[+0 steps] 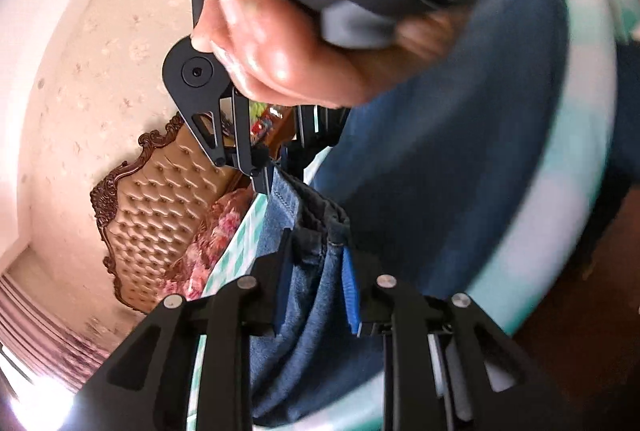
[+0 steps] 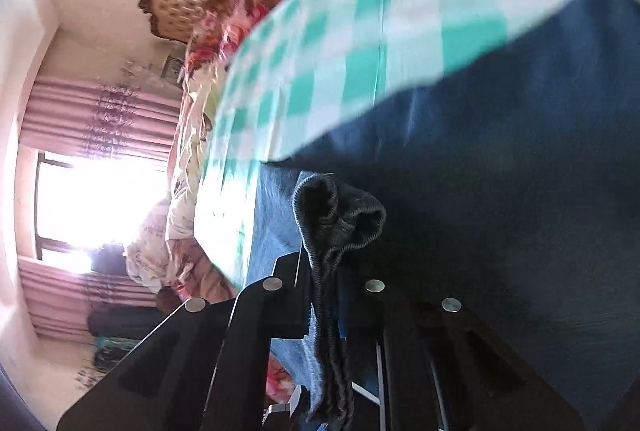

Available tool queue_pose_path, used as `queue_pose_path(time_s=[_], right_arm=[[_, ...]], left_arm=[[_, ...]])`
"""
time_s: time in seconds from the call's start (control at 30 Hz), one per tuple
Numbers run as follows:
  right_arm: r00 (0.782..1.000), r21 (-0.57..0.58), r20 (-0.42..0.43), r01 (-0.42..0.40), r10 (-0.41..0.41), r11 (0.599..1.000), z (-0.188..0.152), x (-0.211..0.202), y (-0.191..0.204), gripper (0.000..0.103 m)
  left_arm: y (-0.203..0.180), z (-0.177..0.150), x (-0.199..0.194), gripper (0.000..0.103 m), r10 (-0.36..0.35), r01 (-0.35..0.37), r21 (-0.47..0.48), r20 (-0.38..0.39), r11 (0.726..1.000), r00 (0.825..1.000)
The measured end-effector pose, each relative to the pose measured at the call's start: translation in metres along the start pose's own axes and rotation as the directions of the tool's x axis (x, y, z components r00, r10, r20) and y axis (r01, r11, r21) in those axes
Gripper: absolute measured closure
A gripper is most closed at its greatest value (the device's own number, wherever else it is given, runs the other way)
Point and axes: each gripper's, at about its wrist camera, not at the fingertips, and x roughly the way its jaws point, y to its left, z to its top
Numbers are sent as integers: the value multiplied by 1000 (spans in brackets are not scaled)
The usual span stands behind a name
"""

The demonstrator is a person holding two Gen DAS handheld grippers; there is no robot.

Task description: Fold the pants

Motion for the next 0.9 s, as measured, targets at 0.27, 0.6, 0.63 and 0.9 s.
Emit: queue_pose_path(time_s=[0.27,0.6,0.63,0.9], right_arm=[[989,23,-31,147,-147,989,3,-9,-68,81],[989,-15,-13,145,-145,989,-2,-2,-67,66],[988,-23,-12,153,-153,988,-4,-3,-65,66],[976,-87,25,218,-216,972,-8,-2,-58,84]], left_arm=[[-52,29,11,68,-61,62,12,-20,998,998],[-52,21,16,53,-87,88,22,-49,996,995],[-50,22,18,53,-109,109,14,-51,994,993],[-62,28,22,89,-184,185,-1,-75,983,980]])
